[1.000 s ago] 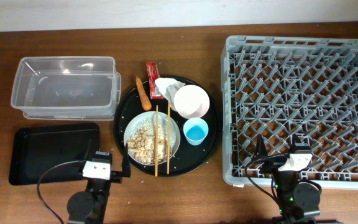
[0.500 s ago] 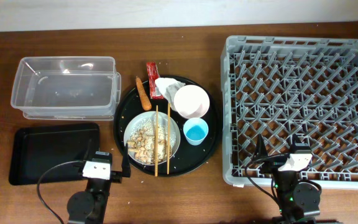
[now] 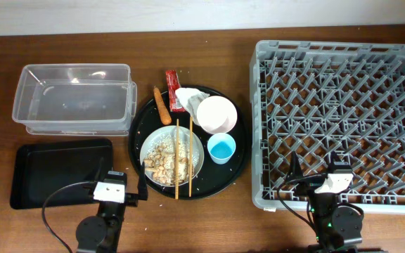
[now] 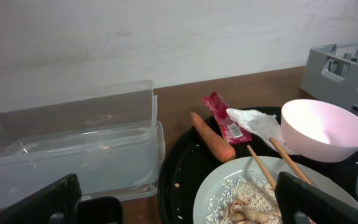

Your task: Sort waste into correct bins and load items into the dishwasher rack

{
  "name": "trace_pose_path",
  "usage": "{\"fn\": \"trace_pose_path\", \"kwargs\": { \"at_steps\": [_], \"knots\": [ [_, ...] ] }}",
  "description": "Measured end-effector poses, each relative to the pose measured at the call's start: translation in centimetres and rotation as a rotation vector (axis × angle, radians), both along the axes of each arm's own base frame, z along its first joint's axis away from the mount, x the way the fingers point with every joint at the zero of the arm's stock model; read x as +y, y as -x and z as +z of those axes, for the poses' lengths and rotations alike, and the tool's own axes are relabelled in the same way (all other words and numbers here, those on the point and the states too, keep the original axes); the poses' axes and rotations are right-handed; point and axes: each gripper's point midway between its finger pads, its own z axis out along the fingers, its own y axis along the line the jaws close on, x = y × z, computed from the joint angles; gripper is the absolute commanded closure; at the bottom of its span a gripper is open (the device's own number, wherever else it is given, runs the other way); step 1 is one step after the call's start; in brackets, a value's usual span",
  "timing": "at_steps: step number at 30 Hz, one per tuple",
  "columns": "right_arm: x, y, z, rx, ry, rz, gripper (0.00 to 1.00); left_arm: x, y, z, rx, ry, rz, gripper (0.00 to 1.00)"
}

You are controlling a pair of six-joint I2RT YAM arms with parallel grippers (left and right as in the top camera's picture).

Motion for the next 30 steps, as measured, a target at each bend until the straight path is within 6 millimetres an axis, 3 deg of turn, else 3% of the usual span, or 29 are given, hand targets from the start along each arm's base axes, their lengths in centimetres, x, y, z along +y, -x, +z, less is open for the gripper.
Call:
{"fn": "trace_pose_path", "kwargs": {
  "at_steps": [6, 9, 10, 12, 14, 16, 17, 19, 21, 25, 27, 28, 30],
  "knots": [
    [0.0, 0.0, 0.0, 0.0, -0.001, 0.001, 0.02, -0.2, 0.0, 0.4, -0.017, 0.003, -0.012, 0.01],
    [1.4, 0.0, 0.6, -0.026, -0.007, 0.08, 0.02, -1.8, 0.2, 3.5, -0.146, 0.023, -0.103, 0.01],
    [2.5, 0.1, 2.2, -0.094, -0.011, 0.143, 0.02, -2.4, 0.5, 5.1, -0.214, 0.033, -0.143, 0.01],
    [3.9, 0.5, 3.6, -0.14, -0.012, 0.226, 0.02, -3.0, 1.2, 7.5, -0.306, 0.048, -0.187, 0.01],
    [4.3, 0.9, 4.4, -0.116, -0.012, 0.253, 0.02, -3.3, 1.7, 8.9, -0.322, 0.054, -0.204, 0.01],
    [4.4, 1.6, 6.7, -0.097, -0.012, 0.265, 0.02, -3.0, 2.2, 11.2, -0.304, 0.059, -0.194, 0.01],
    [4.5, 2.0, 8.5, -0.079, -0.014, 0.27, 0.02, -2.7, 2.5, 12.8, -0.279, 0.061, -0.182, 0.01],
    [4.5, 2.4, 10.1, 0.005, -0.019, 0.272, 0.02, -2.4, 2.6, 14.8, -0.213, 0.058, -0.161, 0.01],
    [4.6, 1.6, 11.5, 0.129, -0.024, 0.274, 0.02, -2.3, 1.4, 17.4, -0.109, 0.053, -0.143, 0.01],
    [5.0, -1.6, 13.5, 0.394, -0.04, 0.276, 0.02, -2.6, -1.6, 16.8, 0.245, 0.026, -0.129, 0.01],
    [5.3, -3.1, 14.4, 0.465, -0.046, 0.281, 0.02, -3.0, -2.4, 16.4, 0.37, 0.018, -0.137, 0.01],
    [6.0, -5.0, 16.3, 0.462, -0.055, 0.312, 0.02, -3.8, -3.8, 16.4, 0.481, 0.022, -0.171, 0.01],
    [7.1, -5.7, 16.5, 0.49, -0.078, 0.374, 0.02, -4.6, -4.4, 15.6, 0.557, 0.038, -0.205, 0.01]
  ]
}}
